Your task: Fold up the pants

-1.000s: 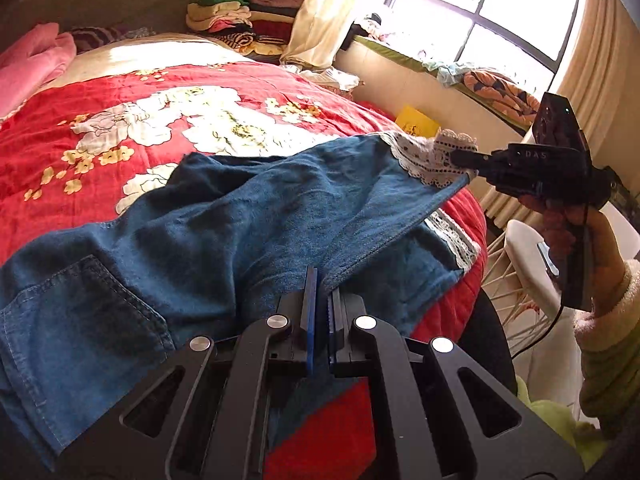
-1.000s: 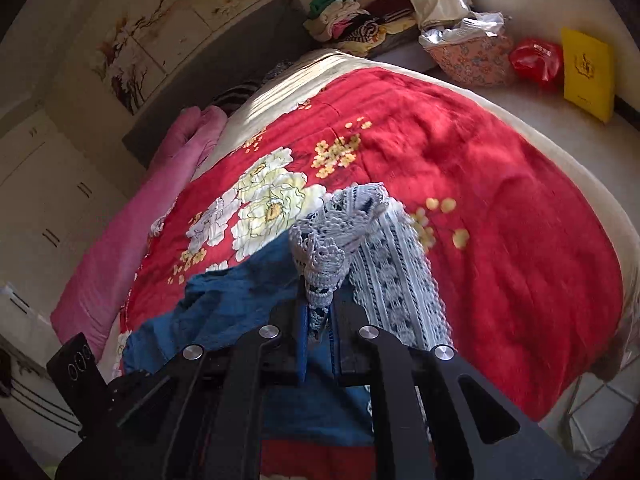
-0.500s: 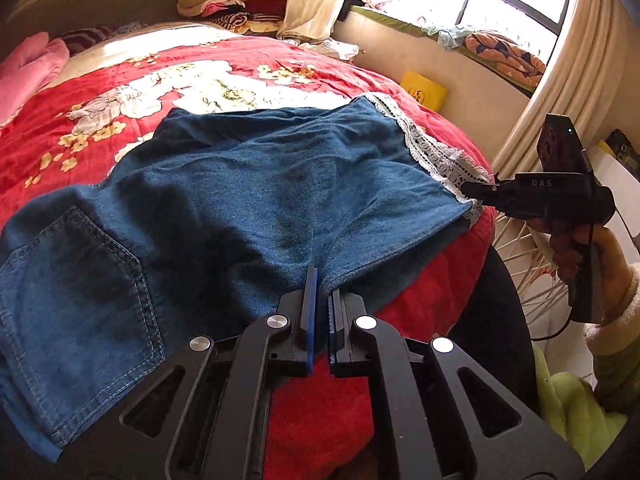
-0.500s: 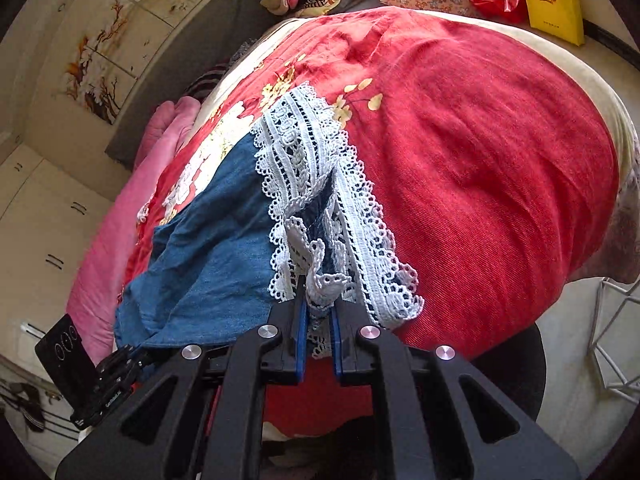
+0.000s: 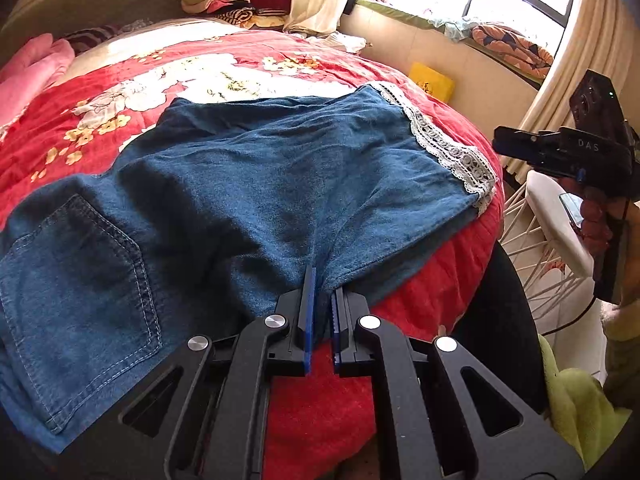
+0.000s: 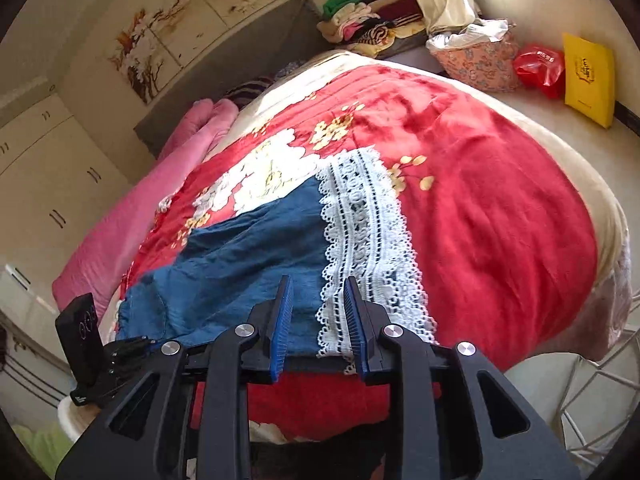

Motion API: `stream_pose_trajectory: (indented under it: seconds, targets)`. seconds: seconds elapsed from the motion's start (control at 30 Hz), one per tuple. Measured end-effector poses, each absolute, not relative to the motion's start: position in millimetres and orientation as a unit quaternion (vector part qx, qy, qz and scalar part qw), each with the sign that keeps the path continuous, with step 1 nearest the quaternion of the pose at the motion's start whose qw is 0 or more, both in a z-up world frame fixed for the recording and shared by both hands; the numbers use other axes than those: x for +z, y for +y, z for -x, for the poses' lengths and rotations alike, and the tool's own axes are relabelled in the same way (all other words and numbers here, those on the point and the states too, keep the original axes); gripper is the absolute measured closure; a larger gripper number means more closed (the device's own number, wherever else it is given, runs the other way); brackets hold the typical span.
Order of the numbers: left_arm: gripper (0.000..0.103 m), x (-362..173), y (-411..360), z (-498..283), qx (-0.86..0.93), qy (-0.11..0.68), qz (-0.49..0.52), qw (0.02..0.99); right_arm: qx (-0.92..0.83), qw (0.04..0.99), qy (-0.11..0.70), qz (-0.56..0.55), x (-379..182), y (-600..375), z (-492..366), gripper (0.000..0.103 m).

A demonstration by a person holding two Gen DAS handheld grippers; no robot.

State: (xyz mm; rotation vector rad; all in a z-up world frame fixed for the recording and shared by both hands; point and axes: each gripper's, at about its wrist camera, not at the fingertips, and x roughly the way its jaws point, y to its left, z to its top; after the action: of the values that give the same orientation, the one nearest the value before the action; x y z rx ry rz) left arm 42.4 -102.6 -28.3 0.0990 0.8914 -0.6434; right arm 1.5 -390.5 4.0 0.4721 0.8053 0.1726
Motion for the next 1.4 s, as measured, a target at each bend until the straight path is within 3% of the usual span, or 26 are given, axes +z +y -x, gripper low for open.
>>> stream_pose_trajectory:
  seconds: [0.13, 0.27, 0.33, 0.37, 0.4, 0.47, 0.53, 0.6, 0.67, 0.83, 1.17, 1.27, 1.33, 1.4]
  targets:
    - [0.097, -31.2, -101.6, -41.5, -0.304, 0.426, -0.049, 0.851, 0.067, 0.859, 0.454, -0.227, -39.8, -384.2, -18.9, 0.077]
    - [0.092, -31.6, -99.3, -41.0, -0.306, 0.425, -0.040, 0.851, 0.072, 0.864, 0.440, -0.233, -45.9, -385.7, -15.1, 0.077]
    - [0.083, -29.9, -99.8, -37.9, -0.312, 0.423, -0.039, 0.850, 0.078, 0.864, 0.441, -0.231, -43.6, -386.1, -14.7, 0.077]
    - [0.074, -27.5, -99.5, -35.8, -0.316, 0.421, -0.036, 0.849, 0.083, 0.863, 0.440, -0.234, -41.3, -386.8, -13.4, 0.076]
    - [0.065, -23.9, -99.2, -34.3, -0.319, 0.420, -0.032, 0.849, 0.088, 0.863, 0.437, -0.238, -37.5, -388.0, -11.1, 0.073]
    - [0.061, -13.0, -96.5, -30.8, -0.321, 0.407, -0.029, 0.855, 0.103, 0.869, 0.417, -0.247, -22.3, -393.6, -5.2, 0.066]
    - [0.055, 3.4, -90.0, -31.0, -0.319, 0.387, -0.027, 0.865, 0.108, 0.882, 0.385, -0.250, -4.2, -403.0, -3.1, 0.050]
    - [0.044, 20.1, -83.6, -40.5, -0.313, 0.371, -0.028, 0.874, 0.100, 0.891, 0.367, -0.249, 8.9, -417.4, -11.6, 0.046]
    - [0.042, 32.9, -81.0, -54.8, -0.296, 0.357, -0.042, 0.885, 0.083, 0.897, 0.360, -0.245, 16.7, -431.9, -28.7, 0.043]
    - [0.040, 40.0, -79.8, -112.1, -0.265, 0.367, -0.057, 0.890, 0.073, 0.891, 0.376, -0.243, 12.1, -457.1, -88.5, 0.040]
    - [0.040, 4.6, -85.3, -184.3, -0.249, 0.421, -0.102, 0.866, 0.079, 0.868, 0.431, -0.236, -24.9, -458.7, -155.6, 0.039]
    - [0.041, -5.8, -85.0, -195.8, -0.248, 0.434, -0.099, 0.861, 0.090, 0.864, 0.438, -0.232, -33.2, -450.4, -159.8, 0.045]
    - [0.050, -9.1, -84.7, -201.6, -0.254, 0.440, -0.083, 0.857, 0.107, 0.862, 0.441, -0.226, -36.5, -440.6, -161.2, 0.061]
    - [0.067, -13.2, -85.7, -205.8, -0.261, 0.449, -0.068, 0.852, 0.115, 0.863, 0.445, -0.210, -38.2, -429.9, -160.1, 0.063]
